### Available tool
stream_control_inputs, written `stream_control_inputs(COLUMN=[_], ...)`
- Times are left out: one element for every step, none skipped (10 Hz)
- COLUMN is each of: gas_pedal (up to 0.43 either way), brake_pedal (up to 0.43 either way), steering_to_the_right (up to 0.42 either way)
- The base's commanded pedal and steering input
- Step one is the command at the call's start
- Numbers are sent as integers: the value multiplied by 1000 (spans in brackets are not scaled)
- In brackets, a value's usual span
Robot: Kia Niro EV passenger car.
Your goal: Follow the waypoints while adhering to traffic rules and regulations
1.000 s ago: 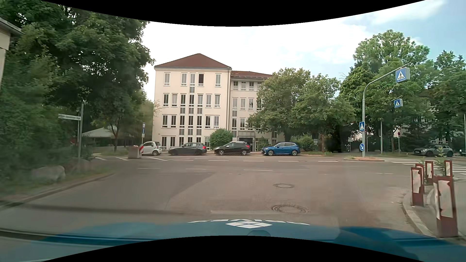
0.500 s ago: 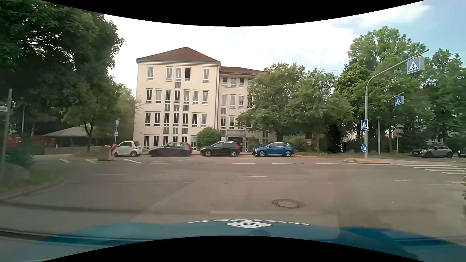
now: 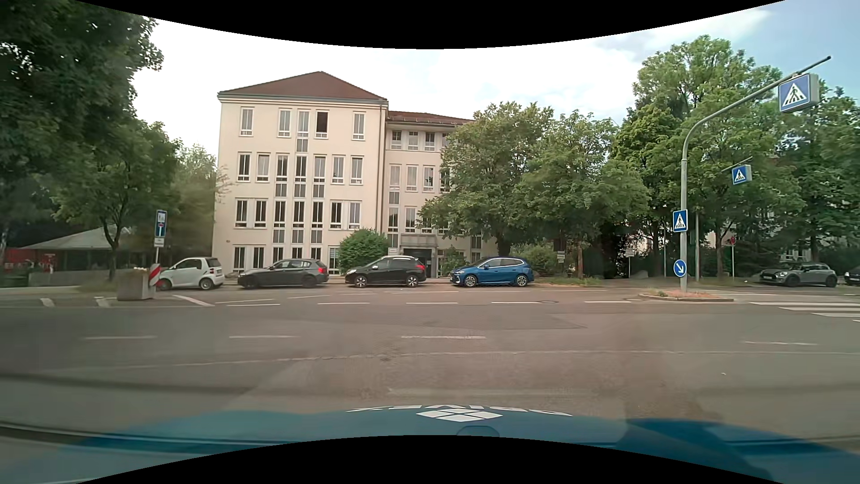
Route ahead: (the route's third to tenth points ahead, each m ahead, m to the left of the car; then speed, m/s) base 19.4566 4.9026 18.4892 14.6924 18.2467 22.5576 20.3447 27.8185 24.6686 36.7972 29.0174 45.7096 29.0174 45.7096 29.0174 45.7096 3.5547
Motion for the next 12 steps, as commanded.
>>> stream_control_inputs(gas_pedal=[0, 0, 0, 0, 0, 0, 0, 0, 0, 0, 0, 0], brake_pedal=[220, 220, 195, 159, 165, 165, 177, 183, 195, 207, 201, 171], steering_to_the_right=[70, 72, 68, 59, 55, 54, 54, 53, 48, 47, 47, 46])
